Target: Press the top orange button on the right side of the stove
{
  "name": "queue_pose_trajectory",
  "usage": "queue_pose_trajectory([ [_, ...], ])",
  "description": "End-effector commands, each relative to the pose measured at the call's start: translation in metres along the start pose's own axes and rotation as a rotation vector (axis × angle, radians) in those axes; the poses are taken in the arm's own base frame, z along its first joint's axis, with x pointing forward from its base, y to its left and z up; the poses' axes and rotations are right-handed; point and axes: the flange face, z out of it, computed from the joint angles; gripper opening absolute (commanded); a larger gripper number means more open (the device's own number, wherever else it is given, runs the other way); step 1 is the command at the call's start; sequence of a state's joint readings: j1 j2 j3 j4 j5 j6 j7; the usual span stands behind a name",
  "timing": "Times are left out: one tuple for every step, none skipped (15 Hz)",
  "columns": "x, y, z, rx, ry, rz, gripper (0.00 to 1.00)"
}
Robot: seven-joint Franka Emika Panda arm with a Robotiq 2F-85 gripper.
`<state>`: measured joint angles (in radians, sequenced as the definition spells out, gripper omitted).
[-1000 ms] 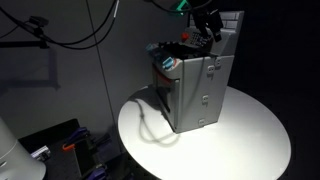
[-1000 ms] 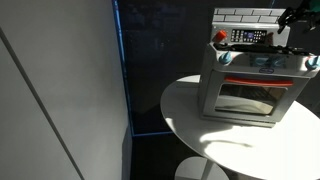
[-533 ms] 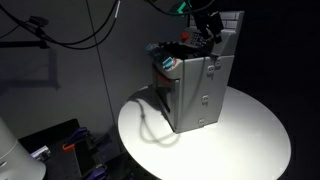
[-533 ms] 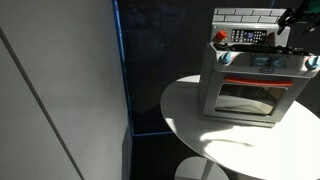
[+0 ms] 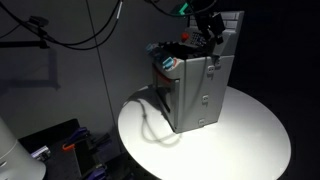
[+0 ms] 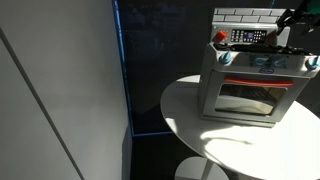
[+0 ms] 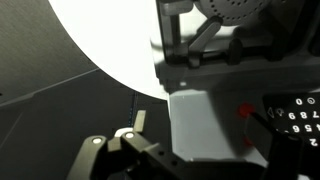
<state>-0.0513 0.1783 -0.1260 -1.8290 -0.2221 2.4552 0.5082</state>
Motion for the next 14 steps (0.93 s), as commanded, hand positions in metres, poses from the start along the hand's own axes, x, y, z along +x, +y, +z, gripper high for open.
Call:
queue_pose_trajectory([
  [0.0101,-0.0011,0.0014,0.005,0.003,0.023,1.0],
  [0.0101,-0.0011,0.002,0.005,0.002,0.023,1.0],
  [0.0102,-0.0013,0.0028,0.004,0.002,0.022,1.0],
  [0.0104,-0.0014,0.0034,0.004,0.002,0.022,1.0],
  [0.0106,-0.0014,0.0038,0.004,0.002,0.022,1.0],
  [0.0108,-0.0014,0.0042,0.004,0.001,0.022,1.0],
  [0.0111,-0.0015,0.0047,0.004,0.002,0.022,1.0],
  [0.0114,-0.0016,0.0049,0.003,0.002,0.023,1.0],
  [0.0118,-0.0016,0.0053,0.003,0.002,0.023,1.0],
  [0.0122,-0.0017,0.0055,0.003,0.003,0.023,1.0],
  [0.0125,-0.002,0.0059,0.003,0.003,0.023,1.0],
  [0.013,-0.0024,0.0063,0.003,0.003,0.023,1.0],
  [0.0136,-0.0029,0.0068,0.002,0.004,0.022,1.0],
  [0.0138,-0.0033,0.0076,0.001,0.003,0.021,1.0],
])
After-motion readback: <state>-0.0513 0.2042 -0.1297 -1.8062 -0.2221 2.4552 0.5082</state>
